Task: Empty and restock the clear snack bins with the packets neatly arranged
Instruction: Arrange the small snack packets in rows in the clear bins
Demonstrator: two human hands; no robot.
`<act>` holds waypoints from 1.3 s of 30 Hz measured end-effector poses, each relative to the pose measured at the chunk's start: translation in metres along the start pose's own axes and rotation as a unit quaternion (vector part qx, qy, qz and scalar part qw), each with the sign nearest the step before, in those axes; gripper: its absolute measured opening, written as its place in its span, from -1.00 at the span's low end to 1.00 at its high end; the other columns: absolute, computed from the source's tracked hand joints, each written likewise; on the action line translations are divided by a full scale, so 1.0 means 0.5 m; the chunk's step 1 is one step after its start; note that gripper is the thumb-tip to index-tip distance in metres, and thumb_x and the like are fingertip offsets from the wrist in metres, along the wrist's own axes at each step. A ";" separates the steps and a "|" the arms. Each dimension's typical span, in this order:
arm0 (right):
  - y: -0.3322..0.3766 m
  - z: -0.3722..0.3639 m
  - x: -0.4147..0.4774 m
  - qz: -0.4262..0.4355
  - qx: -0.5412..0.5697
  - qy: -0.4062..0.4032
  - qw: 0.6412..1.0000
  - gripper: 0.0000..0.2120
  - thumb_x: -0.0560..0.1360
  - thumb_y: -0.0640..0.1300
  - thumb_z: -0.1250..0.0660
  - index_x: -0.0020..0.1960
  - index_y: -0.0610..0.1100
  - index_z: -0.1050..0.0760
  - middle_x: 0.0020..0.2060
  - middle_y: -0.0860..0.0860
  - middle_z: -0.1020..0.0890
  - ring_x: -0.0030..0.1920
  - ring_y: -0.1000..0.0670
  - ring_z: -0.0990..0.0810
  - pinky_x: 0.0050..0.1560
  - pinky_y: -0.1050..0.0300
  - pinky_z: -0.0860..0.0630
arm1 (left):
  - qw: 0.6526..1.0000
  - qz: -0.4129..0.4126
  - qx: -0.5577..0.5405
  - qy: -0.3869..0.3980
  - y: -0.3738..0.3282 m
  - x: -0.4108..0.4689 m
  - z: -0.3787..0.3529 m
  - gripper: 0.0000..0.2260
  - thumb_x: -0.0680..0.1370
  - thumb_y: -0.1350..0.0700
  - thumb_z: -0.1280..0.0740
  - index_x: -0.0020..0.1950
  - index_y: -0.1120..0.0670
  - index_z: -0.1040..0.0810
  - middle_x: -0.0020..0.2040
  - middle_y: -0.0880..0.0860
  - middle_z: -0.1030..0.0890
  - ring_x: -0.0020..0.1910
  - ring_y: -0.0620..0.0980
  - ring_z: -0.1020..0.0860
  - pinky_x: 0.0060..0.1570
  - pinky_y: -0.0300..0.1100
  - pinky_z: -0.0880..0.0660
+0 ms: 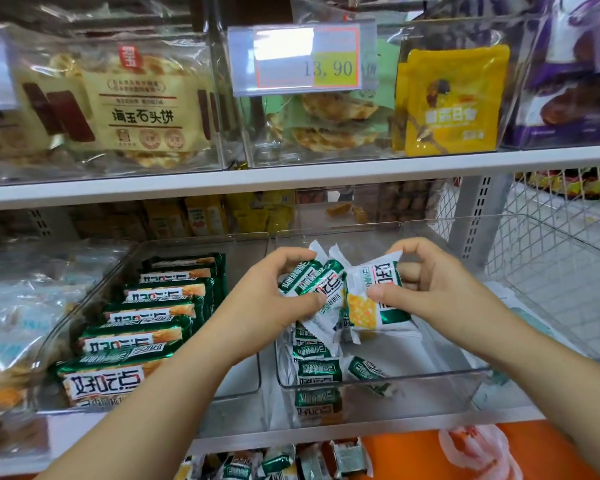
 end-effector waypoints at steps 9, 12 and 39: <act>0.053 0.006 -0.018 0.027 -0.247 0.058 0.967 -0.77 0.49 0.10 -0.27 0.11 0.18 -0.33 0.02 0.03 -0.59 0.00 -0.13 -0.60 -0.22 0.04 -0.63 | 0.999 -0.033 0.019 0.008 -0.010 -0.001 -0.017 -0.55 0.44 0.14 -0.47 0.17 -0.28 -0.41 0.22 -0.08 -0.53 0.06 0.01 -0.59 -0.09 -0.14 -0.61; 0.065 0.005 -0.026 0.000 -0.274 0.069 0.959 -0.56 0.39 0.07 -0.43 0.12 0.31 -0.26 0.05 0.29 -0.47 0.16 -0.04 -0.56 -0.12 0.14 -0.61 | 0.998 -0.035 0.043 0.010 -0.016 -0.006 -0.025 -0.51 0.45 0.16 -0.47 0.25 -0.23 -0.40 0.20 -0.11 -0.53 -0.12 -0.06 -0.65 -0.11 -0.09 -0.62; 0.035 -0.036 -0.037 0.063 -0.404 0.161 0.898 -0.08 0.15 0.18 -0.58 0.25 0.39 -0.01 0.15 0.38 -0.23 0.18 0.40 -0.29 0.04 0.57 -0.29 | 0.990 -0.006 -0.069 0.122 -0.031 -0.022 -0.082 -0.60 0.49 0.27 -0.39 0.25 -0.06 -0.43 0.17 0.01 -0.53 0.03 -0.05 -0.64 -0.01 -0.02 -0.61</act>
Point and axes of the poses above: each hand's wrist, its own x-axis towards the middle knuckle, its own z-axis out of the back of the hand, y = z × x, the point moved 7 cm from there along x, towards the middle knuckle
